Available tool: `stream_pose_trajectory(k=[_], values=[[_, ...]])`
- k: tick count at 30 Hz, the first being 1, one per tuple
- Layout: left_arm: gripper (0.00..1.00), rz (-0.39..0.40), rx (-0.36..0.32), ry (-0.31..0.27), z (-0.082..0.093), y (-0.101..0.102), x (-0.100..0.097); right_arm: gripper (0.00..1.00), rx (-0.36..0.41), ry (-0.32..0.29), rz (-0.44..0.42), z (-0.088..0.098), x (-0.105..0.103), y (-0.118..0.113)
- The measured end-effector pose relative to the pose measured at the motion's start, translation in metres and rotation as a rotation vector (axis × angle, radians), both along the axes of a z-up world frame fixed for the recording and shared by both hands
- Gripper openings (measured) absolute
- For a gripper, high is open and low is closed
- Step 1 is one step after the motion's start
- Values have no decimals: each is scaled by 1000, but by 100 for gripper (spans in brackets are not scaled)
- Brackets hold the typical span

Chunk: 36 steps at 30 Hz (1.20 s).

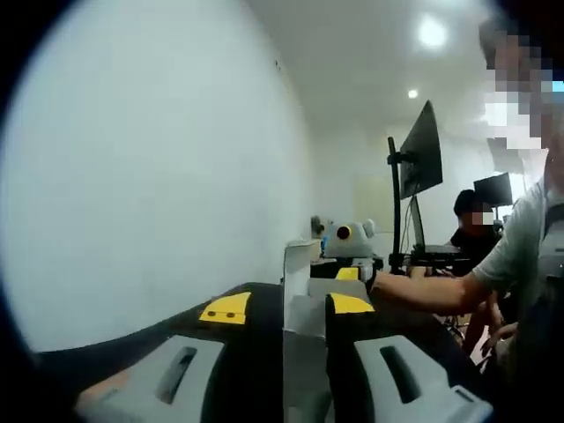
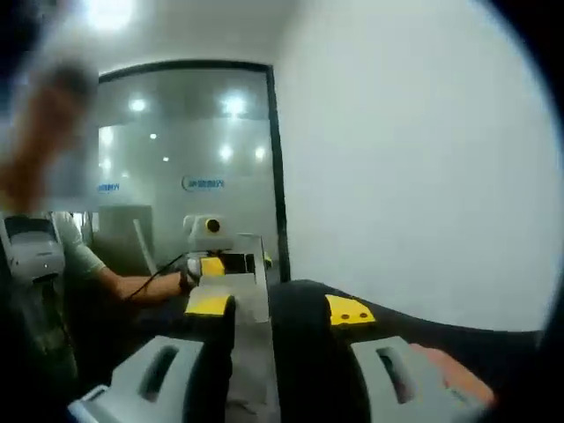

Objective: Assemble the cup parts correctly, then place the assembled cup into the box.

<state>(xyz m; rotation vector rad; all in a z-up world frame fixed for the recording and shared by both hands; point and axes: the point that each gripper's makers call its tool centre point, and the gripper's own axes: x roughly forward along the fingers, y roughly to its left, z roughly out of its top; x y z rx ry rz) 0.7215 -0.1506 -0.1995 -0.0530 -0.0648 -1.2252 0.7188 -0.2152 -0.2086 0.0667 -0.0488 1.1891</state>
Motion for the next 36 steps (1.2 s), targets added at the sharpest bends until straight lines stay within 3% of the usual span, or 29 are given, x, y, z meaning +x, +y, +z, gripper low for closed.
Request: stream_pose_trajectory(k=[2, 8, 11, 14, 15, 17, 23, 26, 29, 30, 32, 36], values=[[28, 5, 28, -16, -2, -4, 0, 36, -14, -8, 4, 1, 0, 4], [26, -26, 140, -29, -14, -15, -1, 35, -196, -108, -28, -2, -2, 12], [25, -32, 144, -39, -12, -18, -2, 32, -272, -139, -23, -1, -2, 18], [23, -41, 155, -54, -13, -22, -1, 28, -326, -201, -24, 1, -4, 23], [22, -47, 156, -65, -12, -22, -1, 28, -337, -247, -46, 4, 0, 23], [21, -53, 165, -69, -12, -21, -1, 26, -357, -272, -66, 4, 0, 24], [14, -39, 250, -149, -12, -17, -3, 24, -400, -328, -74, 7, -4, 24], [12, -14, 342, -254, -11, -21, -6, 22, -477, -420, -110, 9, -5, 27], [5, 12, 436, -365, -13, -21, -6, 17, -518, -499, -114, 7, -17, 33], [3, 31, 478, -399, -15, -18, -4, 16, -522, -505, -122, 6, -21, 33], [2, 17, 513, -408, -16, -17, -7, 17, -509, -486, -98, 7, -31, 33], [2, 13, 531, -427, -16, -19, -13, 23, -529, -483, -67, 9, -42, 31]])
